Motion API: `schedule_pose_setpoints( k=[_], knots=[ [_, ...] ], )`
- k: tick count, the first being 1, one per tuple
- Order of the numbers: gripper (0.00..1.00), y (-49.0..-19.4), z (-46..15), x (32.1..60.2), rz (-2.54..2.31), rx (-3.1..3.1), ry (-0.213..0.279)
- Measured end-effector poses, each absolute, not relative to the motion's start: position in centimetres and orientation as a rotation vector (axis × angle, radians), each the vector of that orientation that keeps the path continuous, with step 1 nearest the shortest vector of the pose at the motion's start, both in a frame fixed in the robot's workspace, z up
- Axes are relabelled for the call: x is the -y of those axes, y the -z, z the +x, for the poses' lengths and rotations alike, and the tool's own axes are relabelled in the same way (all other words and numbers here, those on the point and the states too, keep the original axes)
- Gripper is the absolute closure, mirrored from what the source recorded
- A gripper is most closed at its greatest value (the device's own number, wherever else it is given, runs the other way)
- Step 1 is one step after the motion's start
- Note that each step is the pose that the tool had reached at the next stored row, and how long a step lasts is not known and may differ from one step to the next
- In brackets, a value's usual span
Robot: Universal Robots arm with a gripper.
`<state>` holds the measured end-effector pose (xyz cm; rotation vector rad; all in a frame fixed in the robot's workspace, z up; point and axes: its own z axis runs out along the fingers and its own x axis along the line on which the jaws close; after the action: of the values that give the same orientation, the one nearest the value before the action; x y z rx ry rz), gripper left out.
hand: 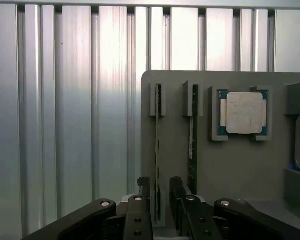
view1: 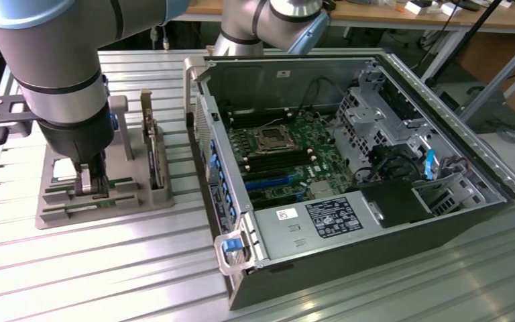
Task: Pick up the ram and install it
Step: 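Pick up the ram and move it above insertion slot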
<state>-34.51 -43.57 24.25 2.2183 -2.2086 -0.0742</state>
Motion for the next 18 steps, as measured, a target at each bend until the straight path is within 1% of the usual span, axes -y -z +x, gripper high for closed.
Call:
schedule_pose_setpoints(
  k=[18],
  knots=[
    [0.7,-23.17,-34.68,43.71,2.219,2.208,0.074]
  ],
)
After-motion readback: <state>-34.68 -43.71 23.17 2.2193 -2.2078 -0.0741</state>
